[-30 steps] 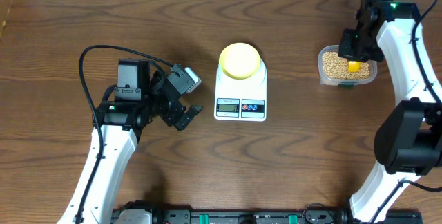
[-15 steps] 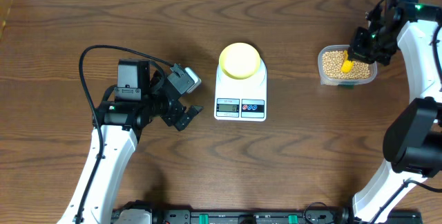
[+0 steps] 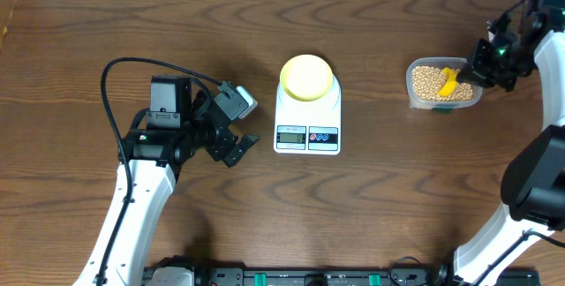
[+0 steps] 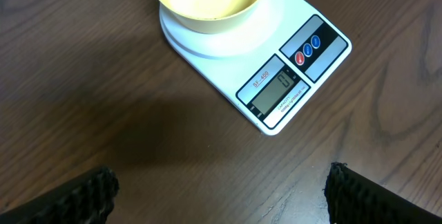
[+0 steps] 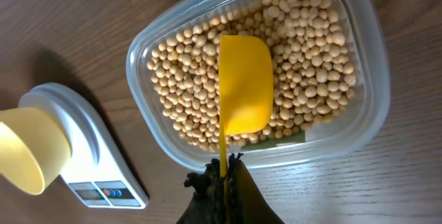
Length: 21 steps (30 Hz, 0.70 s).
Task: Scoop item into bowl and weigh 50g on scale
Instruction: 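Lower the scoop into the soybeans with the right gripper and scoop, then lift the filled yellow scoop and carry it left over the yellow bowl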
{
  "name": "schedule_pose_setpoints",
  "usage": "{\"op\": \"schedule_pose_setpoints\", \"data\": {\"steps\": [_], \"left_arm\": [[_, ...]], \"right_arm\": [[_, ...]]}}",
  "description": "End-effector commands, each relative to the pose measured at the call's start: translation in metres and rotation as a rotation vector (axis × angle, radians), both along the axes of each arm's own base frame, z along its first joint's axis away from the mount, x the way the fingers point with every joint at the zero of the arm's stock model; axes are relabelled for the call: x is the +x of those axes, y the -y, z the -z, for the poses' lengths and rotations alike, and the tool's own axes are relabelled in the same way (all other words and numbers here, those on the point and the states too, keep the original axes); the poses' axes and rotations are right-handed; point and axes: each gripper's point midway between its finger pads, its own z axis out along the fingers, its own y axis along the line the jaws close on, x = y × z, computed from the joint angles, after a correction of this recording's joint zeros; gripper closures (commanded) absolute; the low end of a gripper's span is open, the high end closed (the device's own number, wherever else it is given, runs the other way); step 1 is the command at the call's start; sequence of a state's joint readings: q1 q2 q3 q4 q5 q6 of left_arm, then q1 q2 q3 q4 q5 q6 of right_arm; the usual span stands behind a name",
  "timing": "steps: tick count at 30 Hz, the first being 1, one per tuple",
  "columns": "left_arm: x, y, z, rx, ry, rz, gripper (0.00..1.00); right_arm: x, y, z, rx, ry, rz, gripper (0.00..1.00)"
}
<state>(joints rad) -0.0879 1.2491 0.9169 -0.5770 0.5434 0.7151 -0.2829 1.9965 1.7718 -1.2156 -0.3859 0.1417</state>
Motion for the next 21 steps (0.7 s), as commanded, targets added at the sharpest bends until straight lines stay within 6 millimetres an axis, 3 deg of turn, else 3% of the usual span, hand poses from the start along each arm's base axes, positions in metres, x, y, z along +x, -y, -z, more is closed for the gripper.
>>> {"op": "schedule_pose_setpoints", "data": {"steps": [1, 14, 21], "left_arm": [[0.001, -0.002, 0.002, 0.013, 0.003, 0.007, 0.02], [0.001, -0.002, 0.002, 0.013, 0.003, 0.007, 0.02], [0.001, -0.002, 0.002, 0.013, 0.003, 0.007, 0.02]], "right_arm": [[-0.002, 0.0, 0.002, 0.061, 0.011, -0.031, 0.99], [-0.001, 0.022, -0.013, 0.197, 0.113, -0.007, 0.99], [0.002, 0.017, -0.024, 0.273, 0.176, -0.036, 0.99]]}}
